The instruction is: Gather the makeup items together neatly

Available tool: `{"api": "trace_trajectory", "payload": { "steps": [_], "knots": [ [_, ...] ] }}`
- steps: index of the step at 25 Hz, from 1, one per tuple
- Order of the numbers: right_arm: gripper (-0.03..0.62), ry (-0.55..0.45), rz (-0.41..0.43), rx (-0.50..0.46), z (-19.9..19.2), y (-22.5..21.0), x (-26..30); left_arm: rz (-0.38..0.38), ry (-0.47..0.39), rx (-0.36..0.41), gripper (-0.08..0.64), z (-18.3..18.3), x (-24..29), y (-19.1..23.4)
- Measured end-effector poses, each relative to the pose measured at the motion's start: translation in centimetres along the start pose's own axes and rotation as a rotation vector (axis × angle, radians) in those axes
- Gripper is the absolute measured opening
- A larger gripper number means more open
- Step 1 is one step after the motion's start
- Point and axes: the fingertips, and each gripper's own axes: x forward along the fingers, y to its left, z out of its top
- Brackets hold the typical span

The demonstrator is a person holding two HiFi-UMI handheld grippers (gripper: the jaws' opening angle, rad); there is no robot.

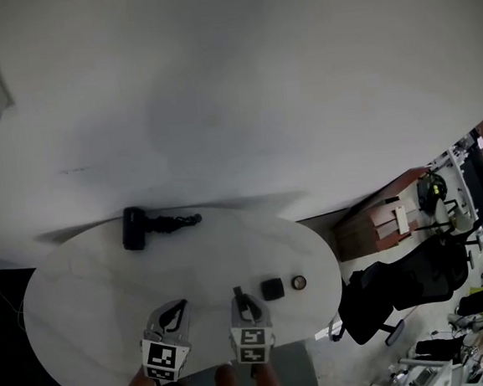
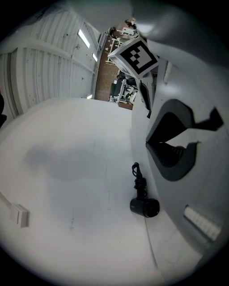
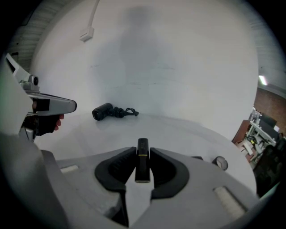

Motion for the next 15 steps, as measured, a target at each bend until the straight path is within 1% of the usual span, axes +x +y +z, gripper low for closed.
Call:
{"api": "trace_trajectory", "payload": {
  "steps": [3, 8, 15],
  "knots": [
    [0.100, 0.017, -0.014, 0.020, -1.3, -0.7, 0.5, -0.017, 0.012, 0.001, 0.011, -0.9, 0.6, -0.5],
    [0.100, 0.037, -0.029, 0.049, -2.8, -1.4, 1.7, -0.023, 0.050, 0.010, 0.011, -2.4, 1.4, -0.6],
    [0.100, 0.067, -0.046, 0.084, -4.6, -1.9, 2.8, -0.030, 0.069, 0.003, 0.011, -3.8, 1.7, -0.6]
  ]
}}
